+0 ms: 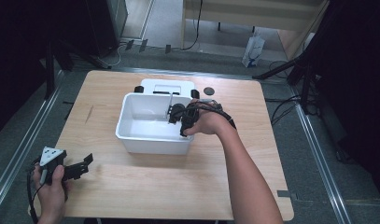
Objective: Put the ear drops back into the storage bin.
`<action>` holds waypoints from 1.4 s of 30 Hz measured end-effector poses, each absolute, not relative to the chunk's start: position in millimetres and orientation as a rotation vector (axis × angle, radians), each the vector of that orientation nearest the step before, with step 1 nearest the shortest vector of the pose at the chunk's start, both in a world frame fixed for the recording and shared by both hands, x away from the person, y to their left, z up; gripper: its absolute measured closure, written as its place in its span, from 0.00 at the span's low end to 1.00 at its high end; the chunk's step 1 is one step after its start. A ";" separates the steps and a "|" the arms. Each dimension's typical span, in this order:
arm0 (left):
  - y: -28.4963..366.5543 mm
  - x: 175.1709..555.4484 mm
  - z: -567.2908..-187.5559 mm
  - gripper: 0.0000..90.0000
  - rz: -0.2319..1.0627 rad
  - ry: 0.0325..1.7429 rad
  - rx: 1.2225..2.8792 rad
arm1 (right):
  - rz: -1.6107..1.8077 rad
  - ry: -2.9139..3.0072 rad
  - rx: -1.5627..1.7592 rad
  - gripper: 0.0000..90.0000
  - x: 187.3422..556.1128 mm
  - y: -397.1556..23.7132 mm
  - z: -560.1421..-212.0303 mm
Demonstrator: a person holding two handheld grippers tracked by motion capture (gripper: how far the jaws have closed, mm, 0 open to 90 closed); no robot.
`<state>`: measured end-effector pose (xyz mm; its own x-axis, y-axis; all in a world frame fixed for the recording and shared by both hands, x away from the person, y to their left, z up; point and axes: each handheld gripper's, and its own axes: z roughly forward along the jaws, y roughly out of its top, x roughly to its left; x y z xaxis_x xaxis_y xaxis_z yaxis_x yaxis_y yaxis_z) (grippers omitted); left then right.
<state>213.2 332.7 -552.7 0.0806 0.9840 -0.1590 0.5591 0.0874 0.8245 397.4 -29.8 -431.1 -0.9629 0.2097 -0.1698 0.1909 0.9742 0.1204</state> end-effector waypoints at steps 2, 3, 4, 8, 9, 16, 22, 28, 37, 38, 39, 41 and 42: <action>332.7 213.2 -552.7 0.01 0.681 1.580 1.570 | 0.195 2.932 0.360 0.43 397.6 -29.3 -425.0; 332.6 213.3 -552.8 0.01 0.682 1.580 1.569 | 0.214 2.920 0.392 0.39 397.2 -29.5 -421.1; 332.6 213.3 -552.8 0.01 0.682 1.580 1.569 | 0.214 2.920 0.392 0.39 397.2 -29.5 -421.1; 332.5 213.3 -552.8 0.01 0.685 1.579 1.569 | 0.311 2.794 0.497 0.27 393.8 -32.0 -399.6; 332.5 213.3 -552.8 0.01 0.685 1.579 1.568 | 0.334 2.776 0.504 0.24 393.2 -33.3 -395.4; 332.3 212.7 -552.8 0.01 0.680 1.580 1.570 | 0.439 2.687 0.617 0.06 386.2 -45.1 -377.1; 331.8 212.4 -552.7 0.01 0.686 1.583 1.568 | 0.512 2.586 0.779 0.00 377.8 -67.1 -376.0; 331.6 211.4 -552.6 0.00 0.693 1.578 1.569 | 0.550 2.573 0.811 0.00 368.4 -85.3 -383.2; 330.7 210.6 -552.7 0.00 0.697 1.576 1.567 | 0.577 2.543 0.882 0.00 350.6 -113.7 -402.0; 330.9 210.5 -552.7 0.00 0.696 1.576 1.562 | 0.577 2.538 0.881 0.00 349.3 -117.3 -404.5; 331.3 210.3 -552.6 0.00 0.693 1.578 1.563 | 0.582 2.532 0.889 0.00 348.1 -120.7 -407.0; 331.9 210.4 -552.7 0.00 0.691 1.577 1.560 | 0.583 2.528 0.903 0.00 346.1 -127.8 -411.8; 331.9 210.4 -552.8 0.00 0.691 1.577 1.559 | 0.585 2.521 0.902 0.00 345.8 -131.7 -413.6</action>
<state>210.4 331.9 -552.8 0.0751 0.9842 -0.1602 0.5498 0.0931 0.8301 345.8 -131.7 -413.6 -0.7125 0.6648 -0.2245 0.4982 0.7045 0.5054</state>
